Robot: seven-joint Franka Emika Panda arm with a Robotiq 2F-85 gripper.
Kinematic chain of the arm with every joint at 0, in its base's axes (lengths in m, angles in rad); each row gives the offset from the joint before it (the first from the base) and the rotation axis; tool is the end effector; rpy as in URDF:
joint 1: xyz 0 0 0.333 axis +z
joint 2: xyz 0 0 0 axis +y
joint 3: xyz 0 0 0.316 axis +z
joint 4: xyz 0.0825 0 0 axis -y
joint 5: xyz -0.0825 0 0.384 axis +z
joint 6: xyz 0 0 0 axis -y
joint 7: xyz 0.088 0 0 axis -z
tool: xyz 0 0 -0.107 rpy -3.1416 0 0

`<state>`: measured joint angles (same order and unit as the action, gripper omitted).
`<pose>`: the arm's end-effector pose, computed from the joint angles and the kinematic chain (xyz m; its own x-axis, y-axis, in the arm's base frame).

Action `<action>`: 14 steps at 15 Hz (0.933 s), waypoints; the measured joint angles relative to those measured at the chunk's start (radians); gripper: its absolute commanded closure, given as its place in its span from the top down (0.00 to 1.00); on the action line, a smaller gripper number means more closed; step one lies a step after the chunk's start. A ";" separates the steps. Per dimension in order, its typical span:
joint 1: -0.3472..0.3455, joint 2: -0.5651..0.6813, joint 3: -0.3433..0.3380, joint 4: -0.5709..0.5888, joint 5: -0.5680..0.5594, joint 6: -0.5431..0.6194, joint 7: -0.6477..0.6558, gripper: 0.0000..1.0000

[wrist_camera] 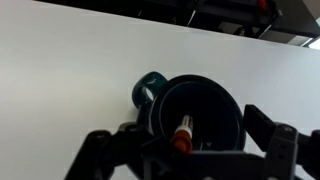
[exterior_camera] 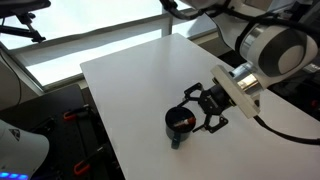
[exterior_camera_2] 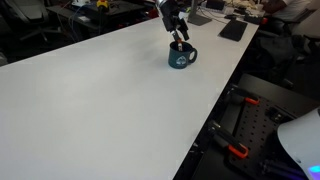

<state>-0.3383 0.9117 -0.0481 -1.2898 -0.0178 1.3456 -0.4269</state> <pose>0.5905 -0.2367 0.1655 0.6911 0.1449 -0.7081 -0.0693 -0.9619 -0.2645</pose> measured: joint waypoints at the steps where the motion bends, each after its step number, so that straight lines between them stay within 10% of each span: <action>1: 0.000 0.002 0.000 0.000 0.000 0.000 0.000 0.60; 8: -0.004 0.003 0.000 0.002 -0.001 0.000 -0.001 0.07; 14: -0.007 0.004 0.000 0.002 -0.001 0.000 -0.001 0.45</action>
<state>-0.3456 0.9161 -0.0479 -1.2878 -0.0185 1.3457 -0.4275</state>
